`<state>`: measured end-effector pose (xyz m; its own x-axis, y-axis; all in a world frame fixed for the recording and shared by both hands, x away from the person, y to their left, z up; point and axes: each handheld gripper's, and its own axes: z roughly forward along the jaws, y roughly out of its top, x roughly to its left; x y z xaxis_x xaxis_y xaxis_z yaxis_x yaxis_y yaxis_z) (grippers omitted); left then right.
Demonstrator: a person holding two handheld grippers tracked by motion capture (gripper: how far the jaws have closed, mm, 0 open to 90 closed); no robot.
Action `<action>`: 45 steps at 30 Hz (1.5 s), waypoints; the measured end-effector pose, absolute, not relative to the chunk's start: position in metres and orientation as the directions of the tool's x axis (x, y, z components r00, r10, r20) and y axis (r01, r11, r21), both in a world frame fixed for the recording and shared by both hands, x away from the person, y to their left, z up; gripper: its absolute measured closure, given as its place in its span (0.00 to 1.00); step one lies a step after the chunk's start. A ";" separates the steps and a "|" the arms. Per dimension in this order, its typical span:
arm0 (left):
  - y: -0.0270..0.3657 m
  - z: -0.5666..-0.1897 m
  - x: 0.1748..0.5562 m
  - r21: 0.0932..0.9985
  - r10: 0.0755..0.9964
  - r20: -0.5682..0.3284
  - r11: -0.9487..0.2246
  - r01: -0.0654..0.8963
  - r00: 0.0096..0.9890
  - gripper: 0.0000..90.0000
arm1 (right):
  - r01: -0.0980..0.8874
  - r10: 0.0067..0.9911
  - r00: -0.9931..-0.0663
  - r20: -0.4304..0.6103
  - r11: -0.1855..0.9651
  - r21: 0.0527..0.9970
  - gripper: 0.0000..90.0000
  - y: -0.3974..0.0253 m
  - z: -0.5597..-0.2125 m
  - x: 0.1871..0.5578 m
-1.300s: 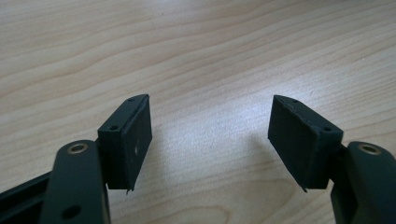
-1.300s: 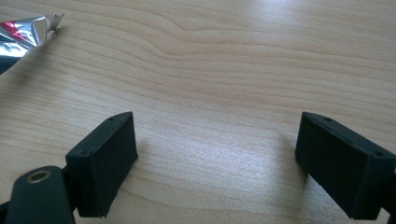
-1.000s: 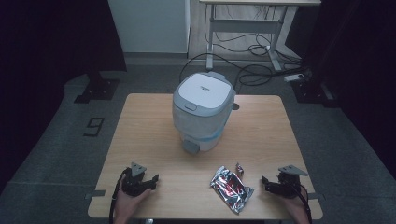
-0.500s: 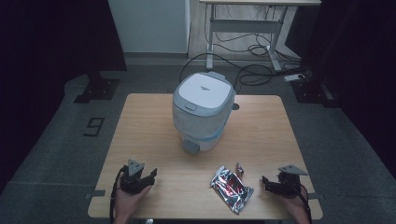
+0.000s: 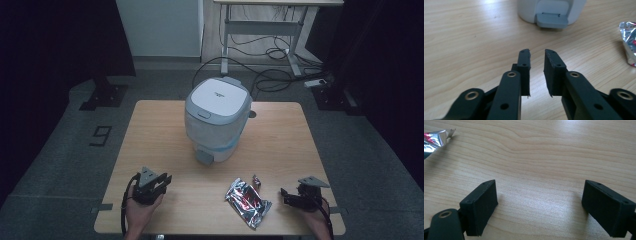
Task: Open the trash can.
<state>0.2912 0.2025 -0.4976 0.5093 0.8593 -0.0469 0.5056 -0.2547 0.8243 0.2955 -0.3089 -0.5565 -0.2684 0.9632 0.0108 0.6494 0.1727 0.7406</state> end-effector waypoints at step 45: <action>0.158 -0.484 0.342 0.828 0.779 -0.151 -0.237 0.509 0.609 1.00 | 0.651 0.966 -0.260 0.011 0.167 0.741 0.14 -0.309 -0.556 0.298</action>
<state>0.3422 0.1585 -0.4841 0.6088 0.7789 -0.1509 0.5086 -0.2372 0.8277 0.2980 -0.3089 -0.5565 -0.2598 0.9656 0.0111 0.6509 0.1666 0.7406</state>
